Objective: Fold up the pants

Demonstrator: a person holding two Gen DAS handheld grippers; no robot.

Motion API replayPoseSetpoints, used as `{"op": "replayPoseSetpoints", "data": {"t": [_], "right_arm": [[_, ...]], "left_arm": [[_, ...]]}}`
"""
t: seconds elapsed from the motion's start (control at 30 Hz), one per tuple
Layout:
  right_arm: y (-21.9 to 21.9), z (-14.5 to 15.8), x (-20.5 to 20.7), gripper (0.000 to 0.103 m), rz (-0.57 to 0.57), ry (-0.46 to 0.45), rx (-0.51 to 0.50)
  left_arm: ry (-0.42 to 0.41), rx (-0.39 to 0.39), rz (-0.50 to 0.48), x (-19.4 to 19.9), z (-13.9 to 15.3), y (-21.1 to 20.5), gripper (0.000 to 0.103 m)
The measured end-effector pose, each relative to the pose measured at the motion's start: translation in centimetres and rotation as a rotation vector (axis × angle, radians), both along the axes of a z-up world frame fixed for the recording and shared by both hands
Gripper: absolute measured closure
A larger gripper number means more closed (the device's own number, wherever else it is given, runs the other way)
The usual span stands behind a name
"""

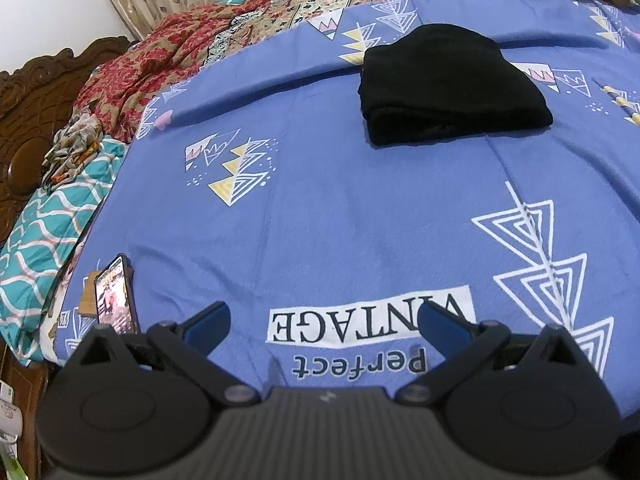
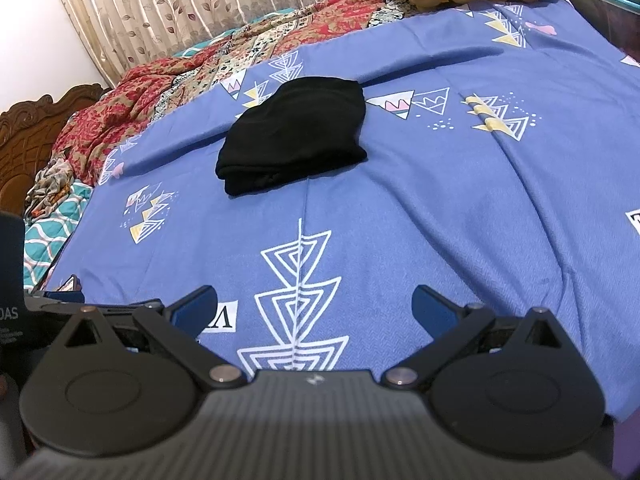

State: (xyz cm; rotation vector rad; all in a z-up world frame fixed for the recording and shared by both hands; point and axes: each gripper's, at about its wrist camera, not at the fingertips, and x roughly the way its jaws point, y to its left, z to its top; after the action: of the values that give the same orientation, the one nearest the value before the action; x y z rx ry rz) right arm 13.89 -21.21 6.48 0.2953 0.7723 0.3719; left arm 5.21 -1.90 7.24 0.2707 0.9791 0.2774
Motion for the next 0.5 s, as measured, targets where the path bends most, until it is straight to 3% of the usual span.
{"op": "replayPoseSetpoints", "data": {"t": [0.5], "right_arm": [[-0.16, -0.21, 0.10, 0.000, 0.004, 0.009, 0.004]], "left_arm": [[-0.004, 0.042, 0.004, 0.00, -0.22, 0.02, 0.000]]}}
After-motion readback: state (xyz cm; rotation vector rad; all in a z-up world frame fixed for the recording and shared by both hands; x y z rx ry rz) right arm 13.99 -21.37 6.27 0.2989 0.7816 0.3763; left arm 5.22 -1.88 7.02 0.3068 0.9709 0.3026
